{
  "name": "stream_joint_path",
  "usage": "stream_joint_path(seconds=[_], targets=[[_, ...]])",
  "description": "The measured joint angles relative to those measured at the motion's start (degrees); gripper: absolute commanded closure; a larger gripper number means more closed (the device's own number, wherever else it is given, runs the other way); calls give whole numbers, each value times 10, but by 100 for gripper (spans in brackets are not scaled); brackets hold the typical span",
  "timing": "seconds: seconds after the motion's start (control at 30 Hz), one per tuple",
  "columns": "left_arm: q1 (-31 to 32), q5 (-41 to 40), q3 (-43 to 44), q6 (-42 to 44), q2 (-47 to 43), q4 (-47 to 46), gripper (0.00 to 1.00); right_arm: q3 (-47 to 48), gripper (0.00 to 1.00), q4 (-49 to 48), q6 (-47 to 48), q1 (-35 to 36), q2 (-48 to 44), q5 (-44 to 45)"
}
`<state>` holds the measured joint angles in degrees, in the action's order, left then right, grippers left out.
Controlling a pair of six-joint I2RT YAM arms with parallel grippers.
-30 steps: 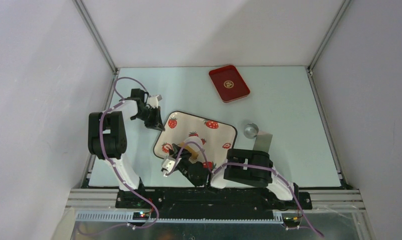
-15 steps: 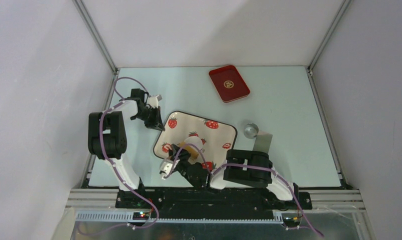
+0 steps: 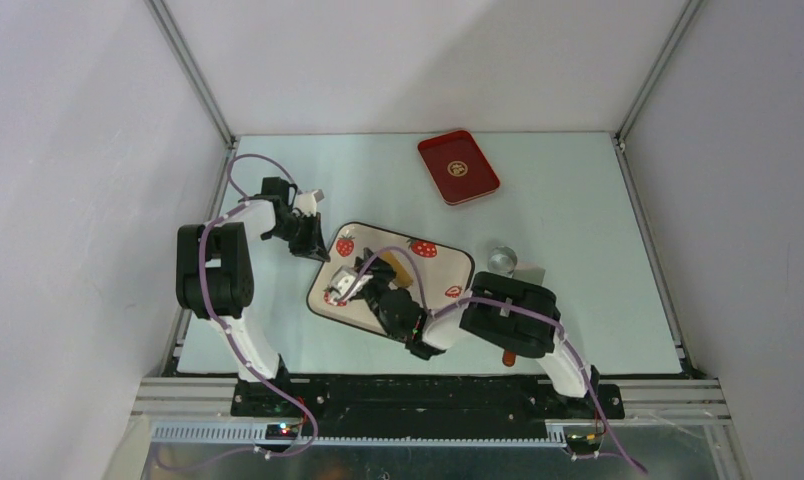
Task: Roll out the dumpling wrappers from the dough
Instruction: Flatten out the dough on the work surface.
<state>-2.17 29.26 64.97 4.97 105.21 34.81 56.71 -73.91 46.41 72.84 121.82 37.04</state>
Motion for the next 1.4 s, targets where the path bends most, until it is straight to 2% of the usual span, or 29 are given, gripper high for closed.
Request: stream_joint_path(seconds=[0.13,0.27,1.4], targets=[[0,1,0,0,0,0,100,-2,100,53,-50,-35,0,5],[0,1,0,0,0,0,100,-9,100,101,-84,-37,0,1],[-2,4,0,0,0,2,100,-8,100,91,-76,9,6,-11]])
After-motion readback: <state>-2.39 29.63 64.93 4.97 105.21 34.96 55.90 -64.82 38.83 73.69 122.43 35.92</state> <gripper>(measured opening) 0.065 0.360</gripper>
